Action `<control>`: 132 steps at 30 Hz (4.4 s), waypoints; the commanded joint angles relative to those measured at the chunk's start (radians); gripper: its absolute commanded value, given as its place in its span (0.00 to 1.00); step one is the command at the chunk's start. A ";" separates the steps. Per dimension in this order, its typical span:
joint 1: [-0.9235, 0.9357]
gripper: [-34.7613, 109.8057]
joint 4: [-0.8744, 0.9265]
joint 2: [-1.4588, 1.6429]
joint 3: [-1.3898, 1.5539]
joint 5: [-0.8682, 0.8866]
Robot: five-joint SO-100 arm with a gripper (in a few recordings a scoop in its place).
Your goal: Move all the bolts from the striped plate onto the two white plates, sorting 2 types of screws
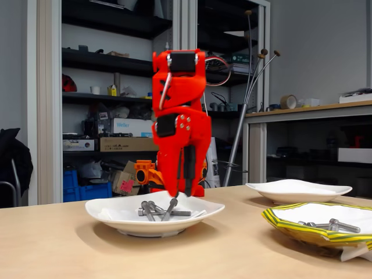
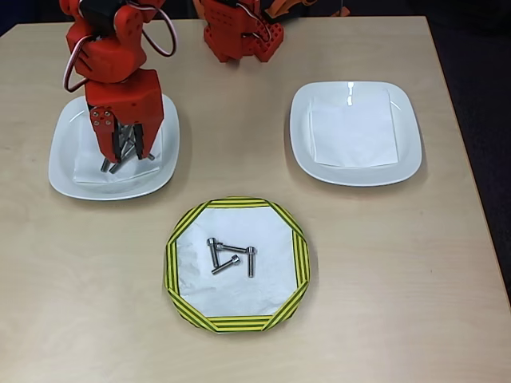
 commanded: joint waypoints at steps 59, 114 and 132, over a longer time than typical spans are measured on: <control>-0.454 0.24 0.137 -0.422 -0.607 0.140; -0.549 0.33 0.057 -0.630 -0.796 0.408; -0.492 0.24 0.018 -0.699 -0.788 0.348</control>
